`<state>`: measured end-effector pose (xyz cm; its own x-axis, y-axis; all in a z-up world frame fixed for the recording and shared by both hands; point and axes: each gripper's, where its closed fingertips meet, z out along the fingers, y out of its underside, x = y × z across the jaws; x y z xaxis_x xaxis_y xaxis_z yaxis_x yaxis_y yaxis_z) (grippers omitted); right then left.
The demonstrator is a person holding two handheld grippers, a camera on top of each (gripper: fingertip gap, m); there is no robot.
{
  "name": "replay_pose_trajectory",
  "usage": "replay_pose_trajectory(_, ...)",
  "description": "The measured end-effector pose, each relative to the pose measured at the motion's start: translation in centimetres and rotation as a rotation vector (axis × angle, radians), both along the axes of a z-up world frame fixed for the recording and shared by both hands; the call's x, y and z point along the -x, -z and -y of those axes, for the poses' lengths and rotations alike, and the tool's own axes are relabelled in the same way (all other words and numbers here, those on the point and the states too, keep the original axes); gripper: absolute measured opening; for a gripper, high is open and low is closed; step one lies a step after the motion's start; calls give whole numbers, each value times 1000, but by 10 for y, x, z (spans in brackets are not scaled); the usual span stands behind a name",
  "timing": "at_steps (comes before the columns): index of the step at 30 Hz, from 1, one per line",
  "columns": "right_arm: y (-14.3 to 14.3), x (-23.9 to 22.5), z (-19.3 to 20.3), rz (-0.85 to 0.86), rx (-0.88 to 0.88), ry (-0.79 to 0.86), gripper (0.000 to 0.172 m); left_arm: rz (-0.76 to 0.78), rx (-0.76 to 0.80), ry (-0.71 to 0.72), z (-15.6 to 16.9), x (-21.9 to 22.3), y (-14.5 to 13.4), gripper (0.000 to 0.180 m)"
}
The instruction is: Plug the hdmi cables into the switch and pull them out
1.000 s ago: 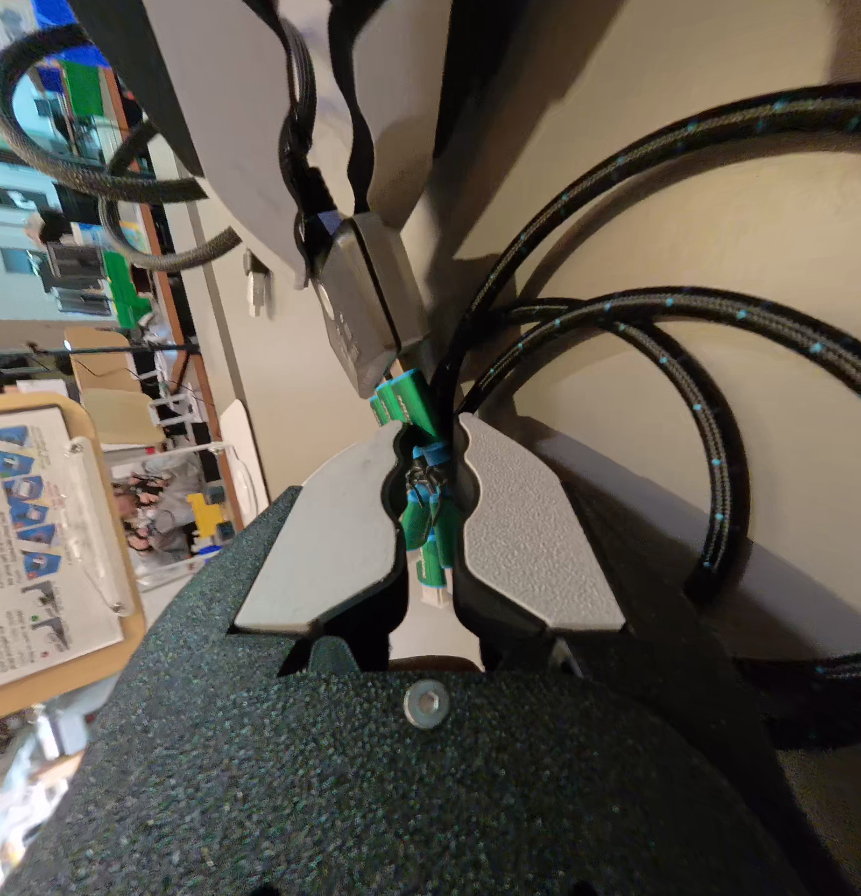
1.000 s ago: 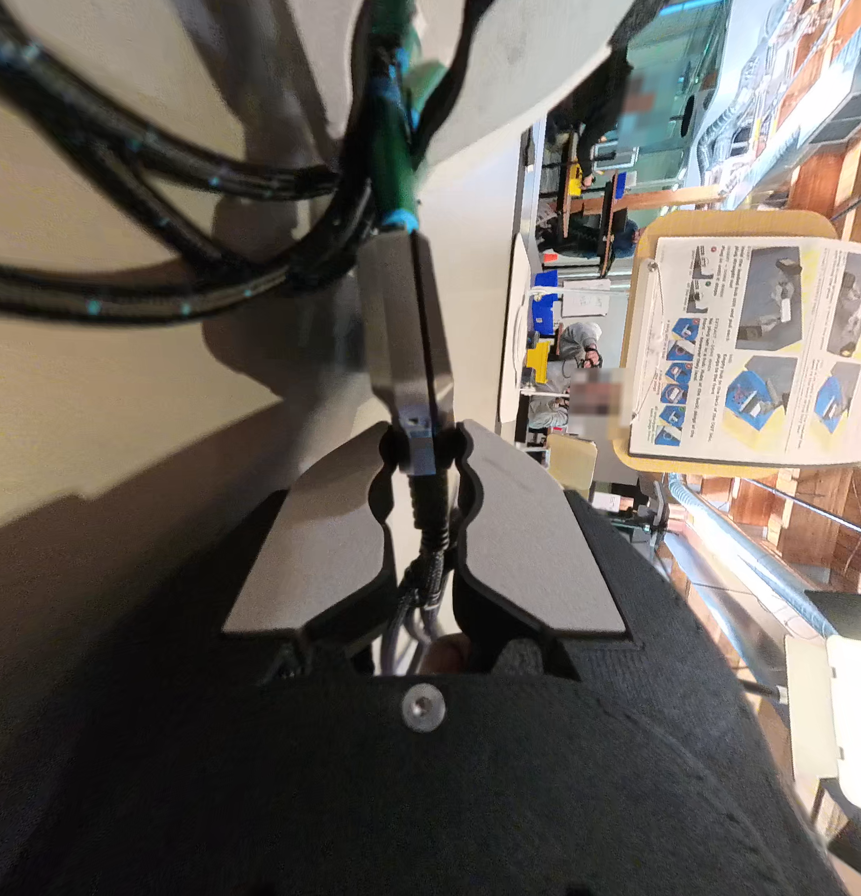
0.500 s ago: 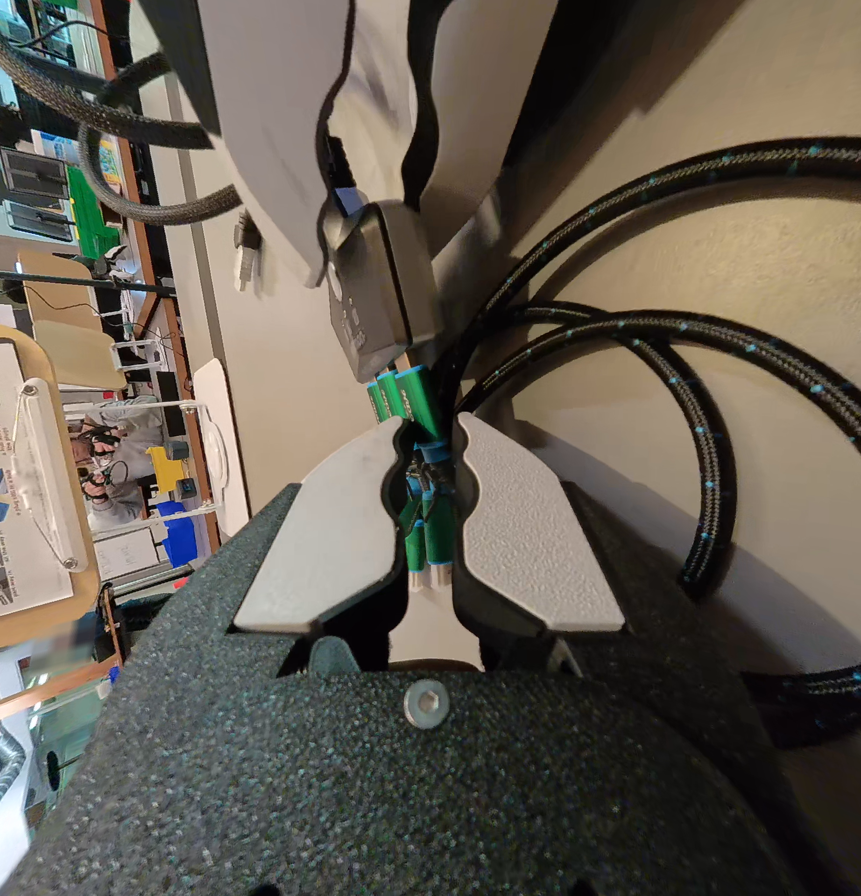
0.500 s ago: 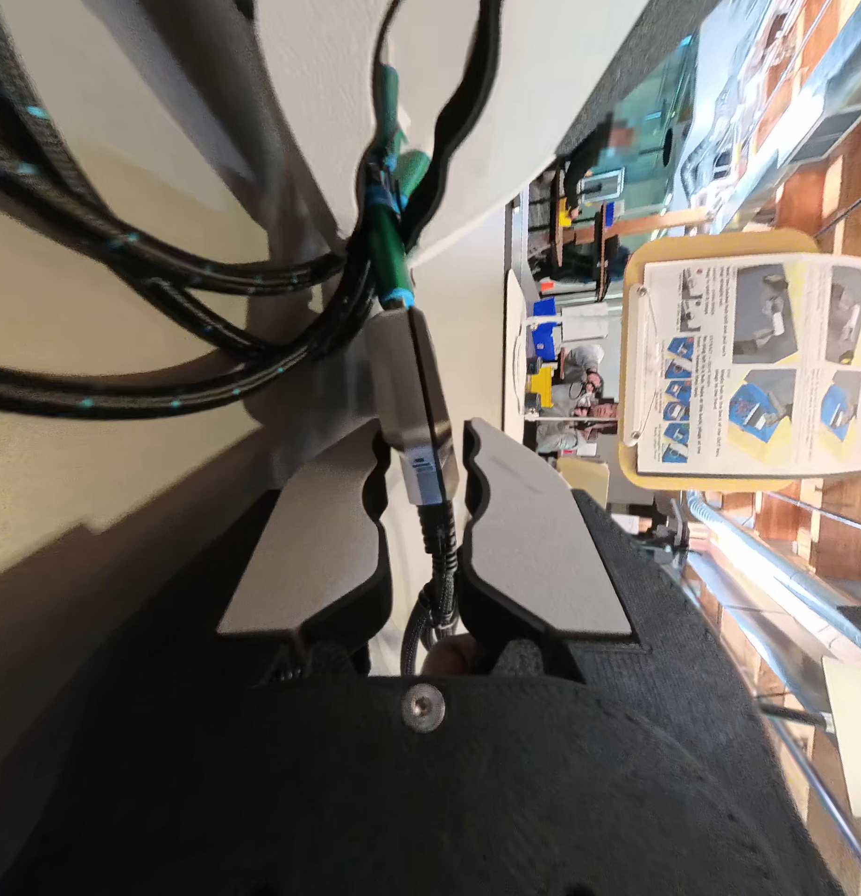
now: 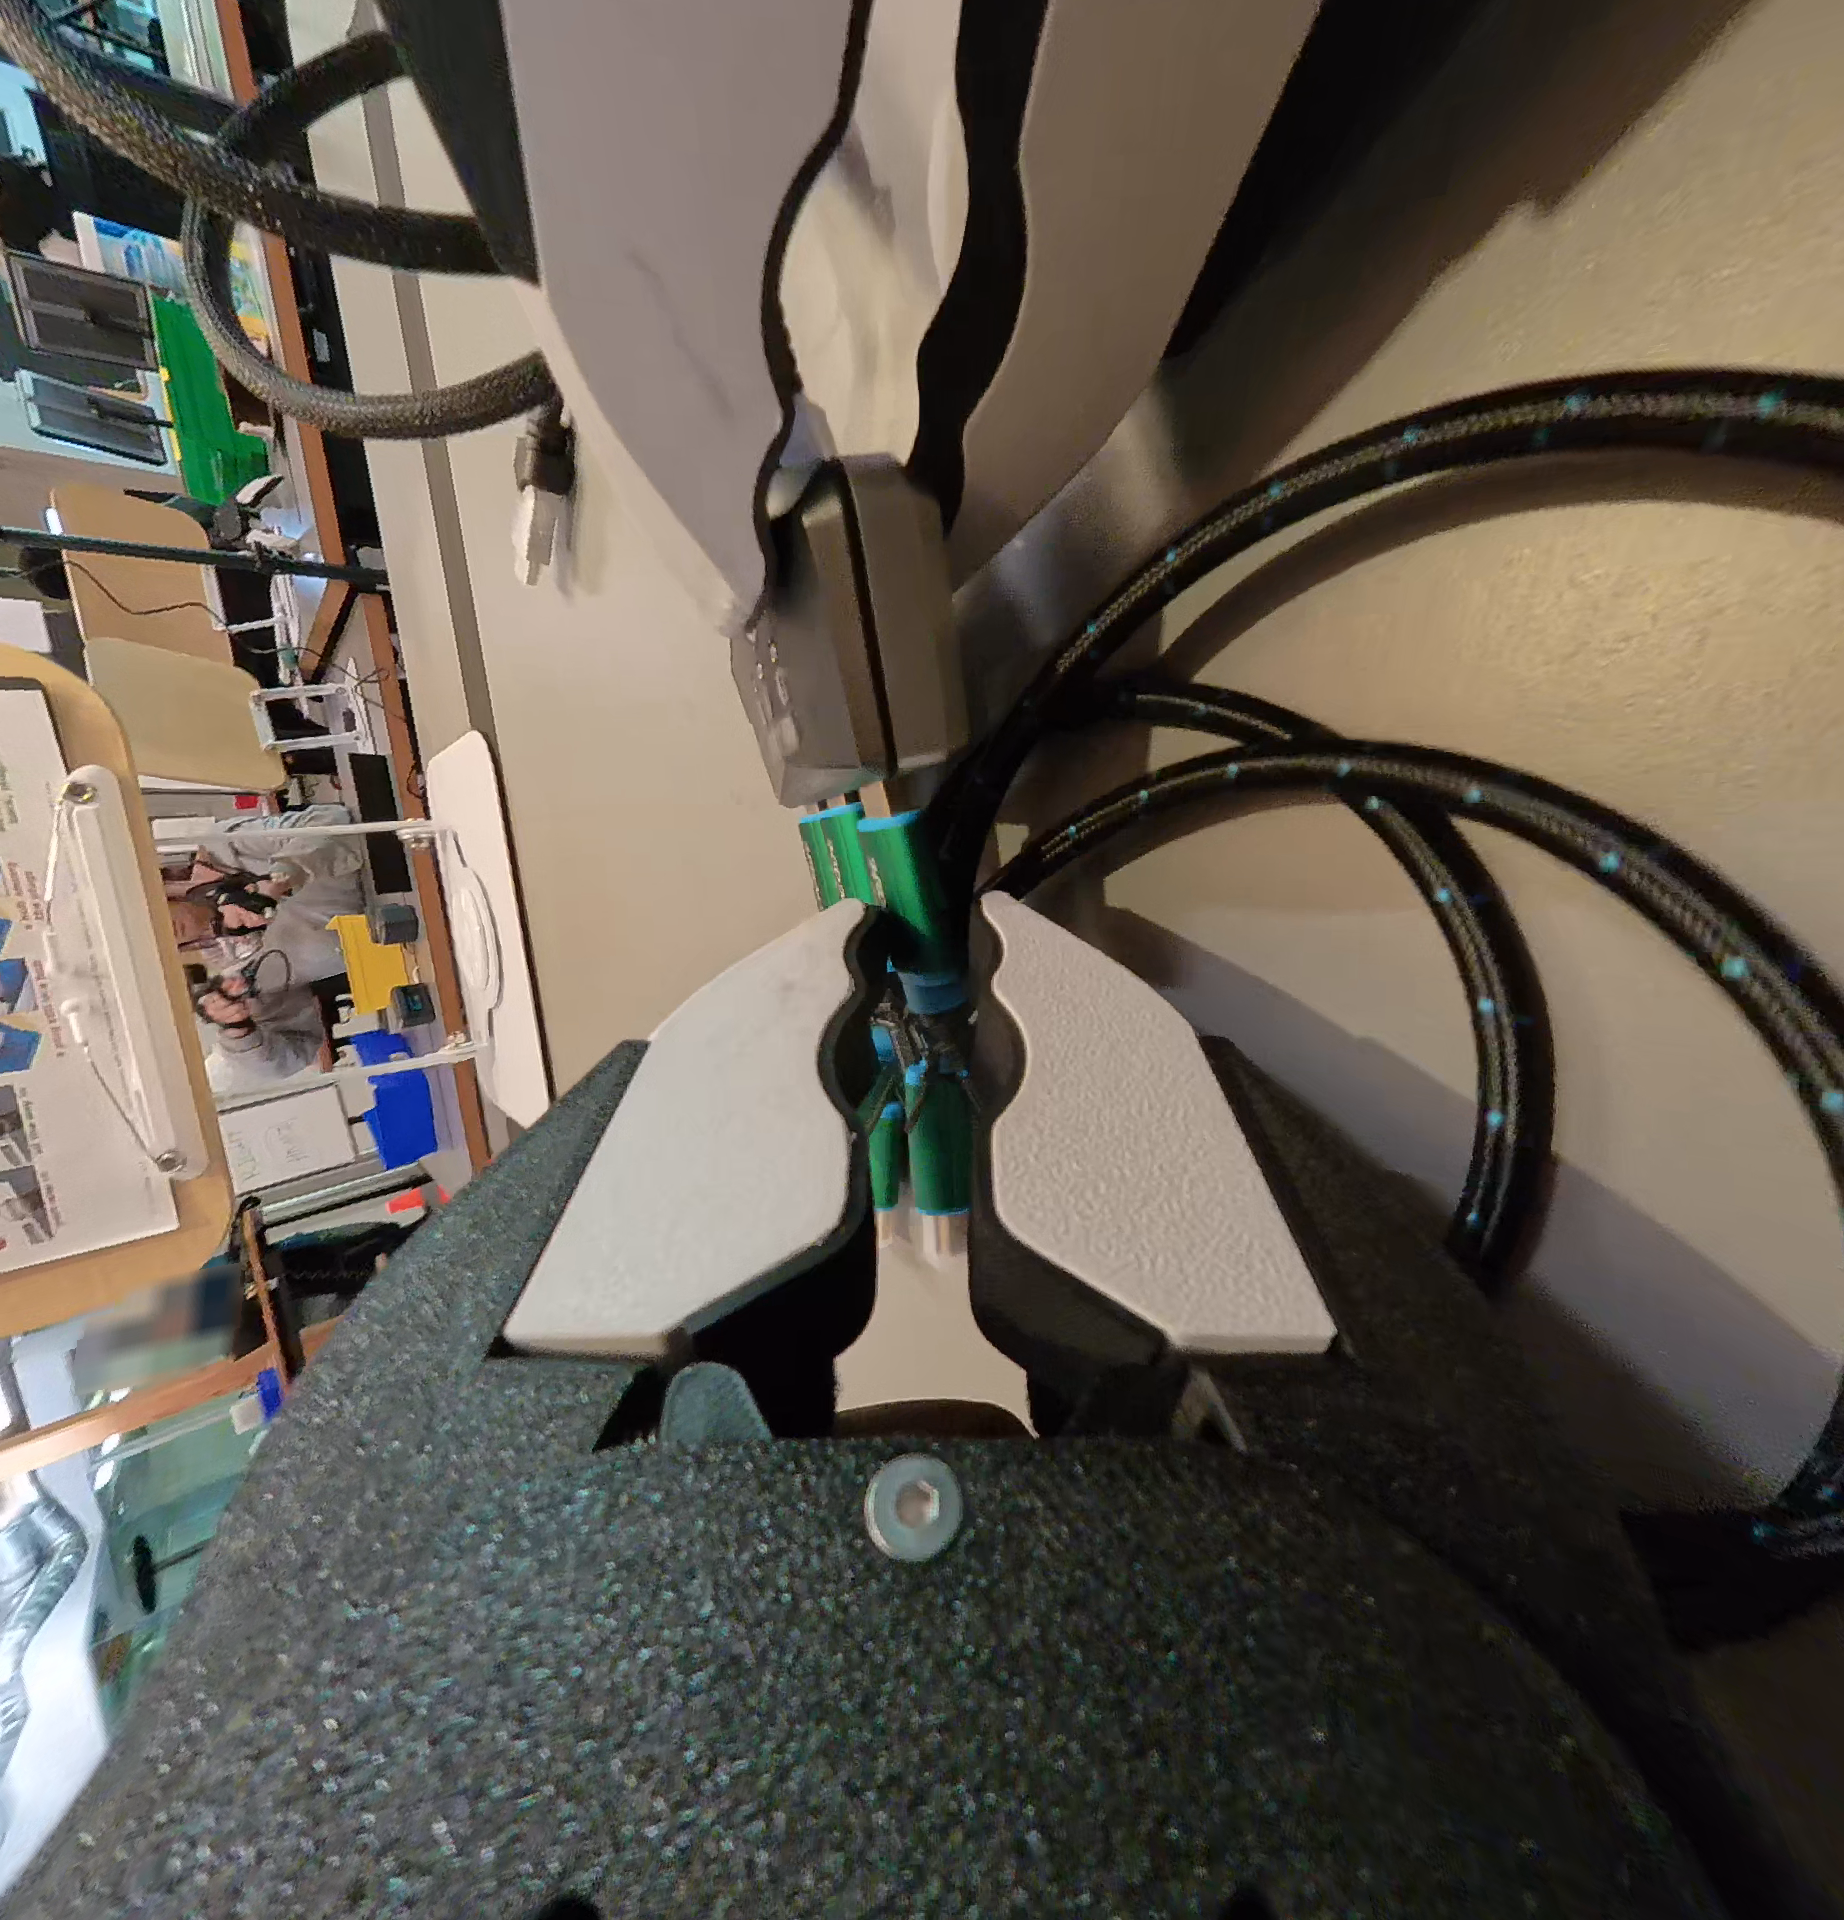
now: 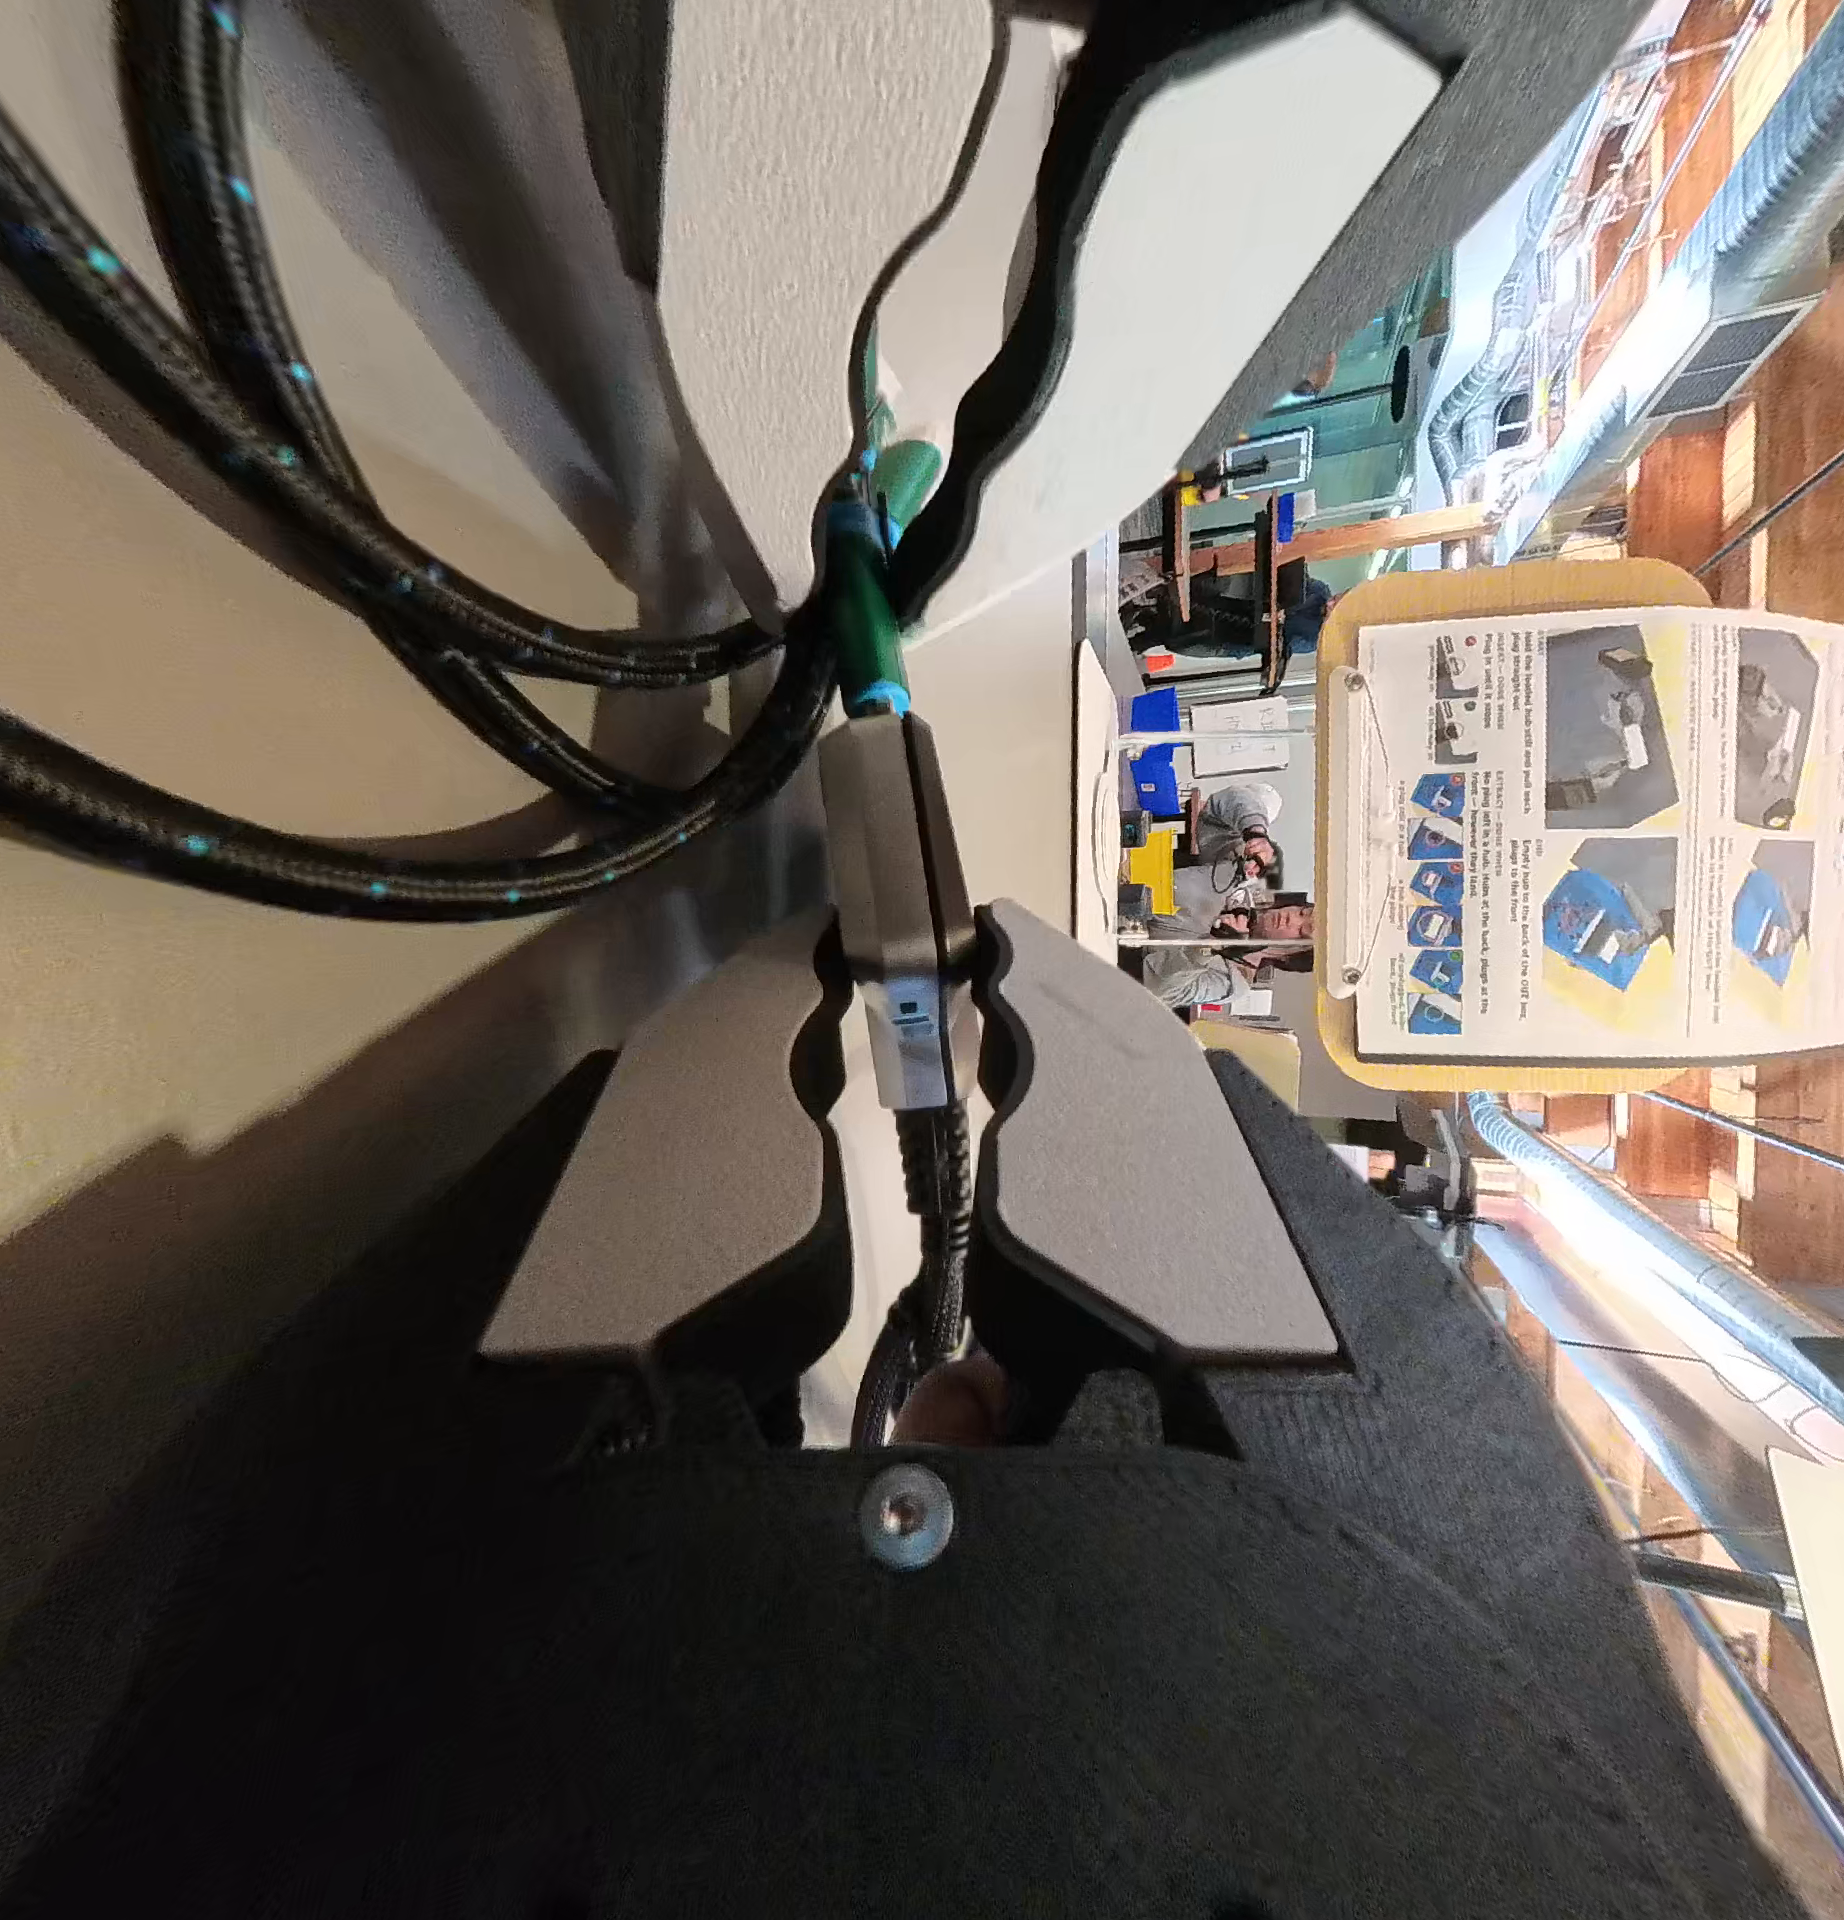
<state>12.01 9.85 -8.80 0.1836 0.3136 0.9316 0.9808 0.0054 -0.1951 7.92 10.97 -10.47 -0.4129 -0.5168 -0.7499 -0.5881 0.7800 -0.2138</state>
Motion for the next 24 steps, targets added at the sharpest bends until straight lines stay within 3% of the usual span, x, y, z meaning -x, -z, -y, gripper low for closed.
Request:
replay_pose_trajectory(5, -1, 30, 7, -71, -3, -78, 20, 17, -95, -32, -9, -1, -4, 13)
replay_pose_trajectory(9, -5, 27, 0, -60, -36, -2, 20, 31, -119, -31, -15, -1, -9, 12)
replay_pose_trajectory(18, -2, 27, 1, -39, -12, -24, 20, 1, -179, 30, -14, -1, -5, 13)
replay_pose_trajectory(24, 1, 17, 1, -58, 10, -22, 21, 27, 22, 61, -13, 1, -4, 19)
